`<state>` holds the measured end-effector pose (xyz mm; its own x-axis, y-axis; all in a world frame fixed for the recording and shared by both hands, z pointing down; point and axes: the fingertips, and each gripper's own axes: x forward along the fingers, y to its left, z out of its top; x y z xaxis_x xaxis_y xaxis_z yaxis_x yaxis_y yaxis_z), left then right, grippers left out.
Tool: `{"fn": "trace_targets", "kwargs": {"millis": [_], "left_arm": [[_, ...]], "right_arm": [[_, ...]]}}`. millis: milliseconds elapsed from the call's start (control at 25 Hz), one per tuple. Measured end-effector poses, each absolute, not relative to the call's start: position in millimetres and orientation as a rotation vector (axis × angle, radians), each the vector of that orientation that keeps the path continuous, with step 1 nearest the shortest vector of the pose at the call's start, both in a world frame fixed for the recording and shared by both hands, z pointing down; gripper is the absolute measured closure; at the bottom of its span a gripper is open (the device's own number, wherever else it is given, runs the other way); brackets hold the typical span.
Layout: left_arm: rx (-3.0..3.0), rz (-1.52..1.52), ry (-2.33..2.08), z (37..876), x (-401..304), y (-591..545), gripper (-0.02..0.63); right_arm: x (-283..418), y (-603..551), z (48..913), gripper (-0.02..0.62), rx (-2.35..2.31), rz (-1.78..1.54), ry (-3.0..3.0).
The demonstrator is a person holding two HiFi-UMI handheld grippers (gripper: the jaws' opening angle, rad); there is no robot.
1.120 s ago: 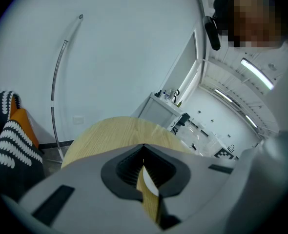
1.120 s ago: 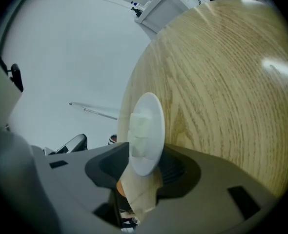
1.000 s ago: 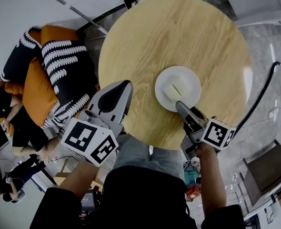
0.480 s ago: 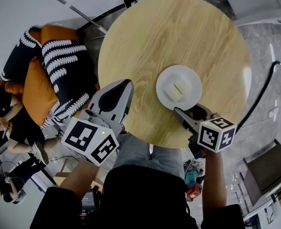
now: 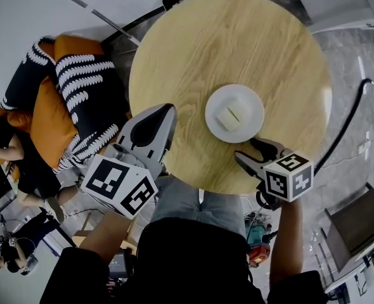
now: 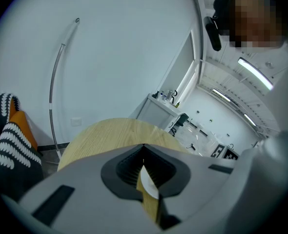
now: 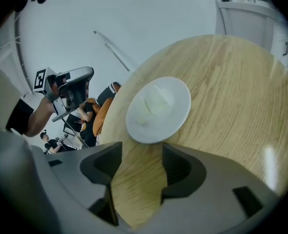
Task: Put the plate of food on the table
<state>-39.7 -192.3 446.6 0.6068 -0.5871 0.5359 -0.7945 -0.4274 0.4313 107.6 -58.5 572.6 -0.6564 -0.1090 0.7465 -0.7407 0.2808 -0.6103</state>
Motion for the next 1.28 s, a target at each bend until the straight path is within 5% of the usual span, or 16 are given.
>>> {"fn": "trace_targets", "kwargs": {"millis": [600,1280], "left_arm": [[2.277,0.308,-1.066,387,-21,-199,0.6],[2.429,0.145,-1.109,272,-31,-201,0.6]], "right_arm": [[140,-71,523,0.331,0.898,1.302,-2.004],[115,-131,361,0.351,1.174,0.855,-2.364]]}}
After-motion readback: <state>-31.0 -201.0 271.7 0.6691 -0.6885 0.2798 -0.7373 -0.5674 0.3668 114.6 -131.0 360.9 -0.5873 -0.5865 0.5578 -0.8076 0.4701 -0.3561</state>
